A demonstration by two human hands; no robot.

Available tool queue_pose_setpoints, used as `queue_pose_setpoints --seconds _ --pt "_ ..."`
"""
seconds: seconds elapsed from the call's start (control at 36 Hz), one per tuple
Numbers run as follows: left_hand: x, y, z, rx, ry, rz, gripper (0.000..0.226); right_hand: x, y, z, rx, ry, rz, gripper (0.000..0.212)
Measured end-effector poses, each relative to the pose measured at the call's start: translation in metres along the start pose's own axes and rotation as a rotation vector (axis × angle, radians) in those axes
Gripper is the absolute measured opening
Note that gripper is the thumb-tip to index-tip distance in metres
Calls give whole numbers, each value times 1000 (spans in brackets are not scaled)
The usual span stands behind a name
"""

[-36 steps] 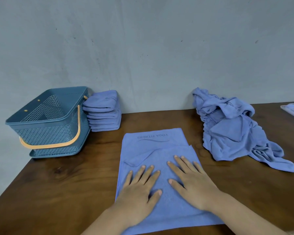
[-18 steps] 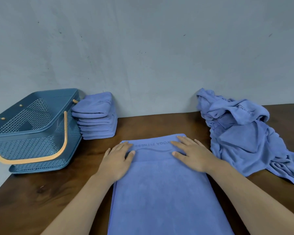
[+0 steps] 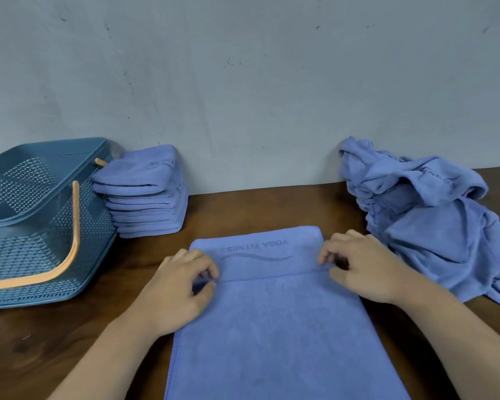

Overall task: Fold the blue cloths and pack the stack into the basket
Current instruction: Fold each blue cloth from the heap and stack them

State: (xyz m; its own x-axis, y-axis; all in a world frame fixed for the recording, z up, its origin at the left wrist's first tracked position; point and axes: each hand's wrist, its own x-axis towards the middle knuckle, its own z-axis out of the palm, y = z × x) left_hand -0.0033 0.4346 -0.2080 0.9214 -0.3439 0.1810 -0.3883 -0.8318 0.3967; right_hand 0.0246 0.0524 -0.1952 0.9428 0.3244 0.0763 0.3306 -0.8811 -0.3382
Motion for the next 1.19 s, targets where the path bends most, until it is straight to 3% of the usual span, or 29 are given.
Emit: queue_pose_setpoints --seconds 0.14,0.22,0.31,0.39,0.56,0.61,0.69,0.94,1.03,1.14,1.19 --pt "1 5 4 154 -63 -4 14 -1 -2 -2 -84 -98 -32 25" --pt "1 9 3 114 -24 0 14 -1 -2 1 -54 -83 -42 23" --pt "-2 15 -1 -124 40 11 14 -1 -6 -2 41 -21 -43 18" --pt "-4 25 -7 -462 147 -36 14 0 -13 -5 411 87 -14 36" --pt "10 21 6 -770 411 -391 2 12 -24 6 790 295 162 10" --pt "13 16 9 -840 436 -464 11 14 -26 8 894 281 228 12" --pt "12 13 5 -830 321 -472 21 14 -17 14 795 144 224 17" --pt "2 15 7 -444 98 -291 37 -3 -9 -10 280 -190 153 20" --pt "2 23 7 -575 144 -243 30 -2 -13 -10 395 -96 145 7" --pt "5 20 -1 -963 393 -379 21 6 -18 -8 866 232 243 5" --pt "10 16 2 -923 474 -480 20 12 -18 1 934 278 307 23"
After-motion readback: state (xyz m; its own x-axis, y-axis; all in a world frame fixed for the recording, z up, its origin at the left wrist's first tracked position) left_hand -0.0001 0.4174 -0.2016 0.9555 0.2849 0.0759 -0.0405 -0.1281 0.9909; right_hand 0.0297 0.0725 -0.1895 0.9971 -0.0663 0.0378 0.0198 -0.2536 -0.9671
